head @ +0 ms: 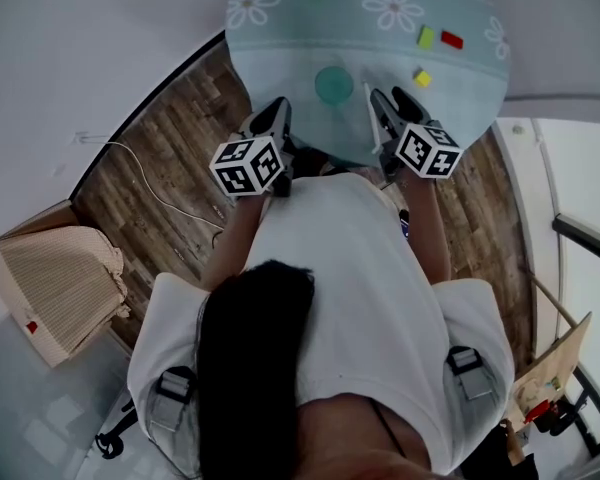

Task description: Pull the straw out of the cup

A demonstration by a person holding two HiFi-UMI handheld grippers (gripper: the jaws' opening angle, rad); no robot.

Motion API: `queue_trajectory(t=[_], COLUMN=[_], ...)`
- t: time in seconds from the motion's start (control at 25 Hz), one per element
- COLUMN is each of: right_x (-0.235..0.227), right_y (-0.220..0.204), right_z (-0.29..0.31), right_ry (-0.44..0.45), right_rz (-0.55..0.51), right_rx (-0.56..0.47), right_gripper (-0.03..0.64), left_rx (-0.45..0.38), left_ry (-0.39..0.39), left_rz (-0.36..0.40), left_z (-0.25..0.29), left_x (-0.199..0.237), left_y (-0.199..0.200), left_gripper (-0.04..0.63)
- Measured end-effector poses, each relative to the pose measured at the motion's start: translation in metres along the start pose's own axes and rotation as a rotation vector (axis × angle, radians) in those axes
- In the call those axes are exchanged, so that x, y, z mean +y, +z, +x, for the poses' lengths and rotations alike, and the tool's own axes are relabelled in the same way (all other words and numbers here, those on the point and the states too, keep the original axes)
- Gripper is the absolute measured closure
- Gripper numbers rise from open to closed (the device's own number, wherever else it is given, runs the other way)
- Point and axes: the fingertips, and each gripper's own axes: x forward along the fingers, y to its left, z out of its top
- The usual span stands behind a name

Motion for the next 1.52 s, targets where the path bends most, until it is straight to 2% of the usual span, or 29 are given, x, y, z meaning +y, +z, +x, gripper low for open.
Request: queue_trajectory(t=[0.16, 0.4, 0.6, 0.64, 0.72, 0.84, 1.04, 1.28, 1.52], right_x=[0.007, 0.017, 0.021, 0.021, 0.024, 0.028, 0.027, 0.025, 0.013], right_y=[0.014, 0.038, 0.048, 0.047, 0.042, 0.032, 0.022, 0.001, -0.005], right_z=[-0.018, -0.043, -0.062, -0.064, -0.066, -0.068, -0.07, -0.07, -0.082], right_ry=[0.001, -0.027, -0.027, -0.023, 0.008, 0.032, -0.013, -0.053, -0.162], right_rz=[-0.038, -0.09, -0.083, -0.085, -0.085, -0.08, -0.073, -0.042, -0.064], right_rx=[-0.054, -0.143, -0.208, -0.208, -0.192, -0.169, -0.165, -0.103, -0.136], right_gripper=[0.406, 0.407, 0.413, 0.425, 0.505, 0.513, 0.538, 0.568, 0.575], left_rx=[-0.031, -0.07, -0.061, -0.061, -0.065, -0.063, -0.031, -0.023, -0.01], left_ry=[-0.036, -0.077, -0.099, -0.102, -0.106, -0.113, -0.135, -0.147, -0.15], left_rz=[-0.039, -0.039, -0.019, -0.013, -0.001, 0.019, 0.056, 0.075, 0.101], left_z=[-0.004, -0.009, -0.008, -0.007, -0.007, -0.007, -0.003, -0.003, -0.003], left_x=[-0.012, -0.03, -0.044, -0.047, -0.051, -0.056, -0.063, -0.072, -0.078], left_y=[0.008, 0.019, 0.013, 0.012, 0.012, 0.01, 0.002, -0.005, -0.013], left_gripper=[0.584, 0.584, 0.584, 0.584, 0.584, 0.584, 0.584, 0.584, 0.584])
